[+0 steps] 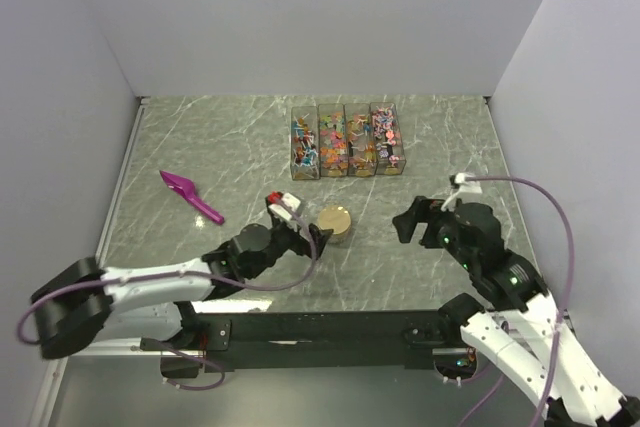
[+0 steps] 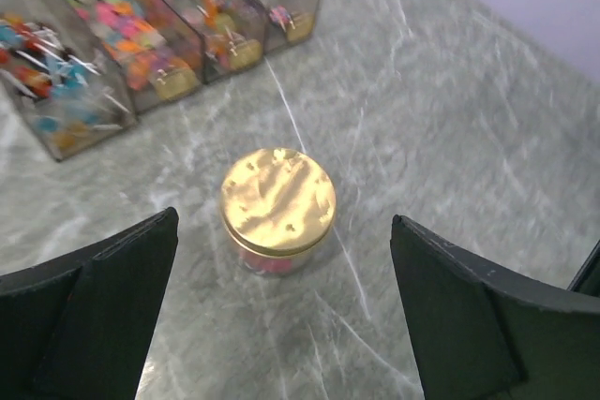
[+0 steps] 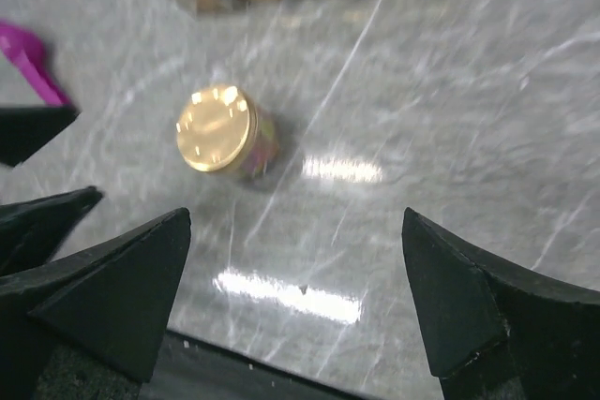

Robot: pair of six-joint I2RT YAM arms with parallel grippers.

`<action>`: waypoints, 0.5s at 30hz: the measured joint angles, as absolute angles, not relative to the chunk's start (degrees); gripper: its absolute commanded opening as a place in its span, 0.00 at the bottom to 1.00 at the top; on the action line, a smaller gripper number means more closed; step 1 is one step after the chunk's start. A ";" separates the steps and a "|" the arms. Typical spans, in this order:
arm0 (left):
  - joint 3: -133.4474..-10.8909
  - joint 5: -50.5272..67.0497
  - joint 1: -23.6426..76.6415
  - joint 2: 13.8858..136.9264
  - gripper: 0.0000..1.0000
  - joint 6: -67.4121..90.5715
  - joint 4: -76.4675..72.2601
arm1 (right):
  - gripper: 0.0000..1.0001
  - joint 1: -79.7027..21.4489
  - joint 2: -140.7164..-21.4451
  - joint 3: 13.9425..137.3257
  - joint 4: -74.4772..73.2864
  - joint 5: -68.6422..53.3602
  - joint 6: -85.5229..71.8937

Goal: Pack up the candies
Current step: Screw the bottle lid onto the packing bottle.

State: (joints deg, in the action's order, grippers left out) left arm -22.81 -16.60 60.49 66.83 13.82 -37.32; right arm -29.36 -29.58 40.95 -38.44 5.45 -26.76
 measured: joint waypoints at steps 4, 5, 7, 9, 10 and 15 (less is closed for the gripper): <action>-26.04 -21.61 60.53 53.63 1.00 16.40 -23.35 | 1.00 -29.36 -23.68 42.72 -39.11 10.35 -26.83; -27.11 -23.20 60.58 50.30 0.99 17.10 -19.84 | 1.00 -29.36 -22.00 43.11 -39.16 11.60 -26.83; -29.87 -26.65 60.62 43.88 0.99 18.33 -12.97 | 1.00 -29.36 -19.33 43.64 -39.24 13.67 -26.76; -33.10 -30.96 60.64 37.60 0.99 19.90 -5.78 | 1.00 -29.36 -16.84 43.86 -39.22 15.53 -26.44; -34.70 -32.95 60.64 35.03 0.99 20.73 -2.42 | 1.00 -29.36 -15.81 43.88 -39.22 16.21 -26.13; -40.66 -42.06 60.64 24.71 0.99 23.83 12.47 | 1.00 -29.36 -11.94 43.86 -39.20 19.27 -24.64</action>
State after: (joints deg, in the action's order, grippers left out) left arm -40.66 -42.06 60.64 24.71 23.83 12.47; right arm -29.36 -11.94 43.86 -39.20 19.27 -24.64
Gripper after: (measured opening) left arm 0.995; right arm 0.995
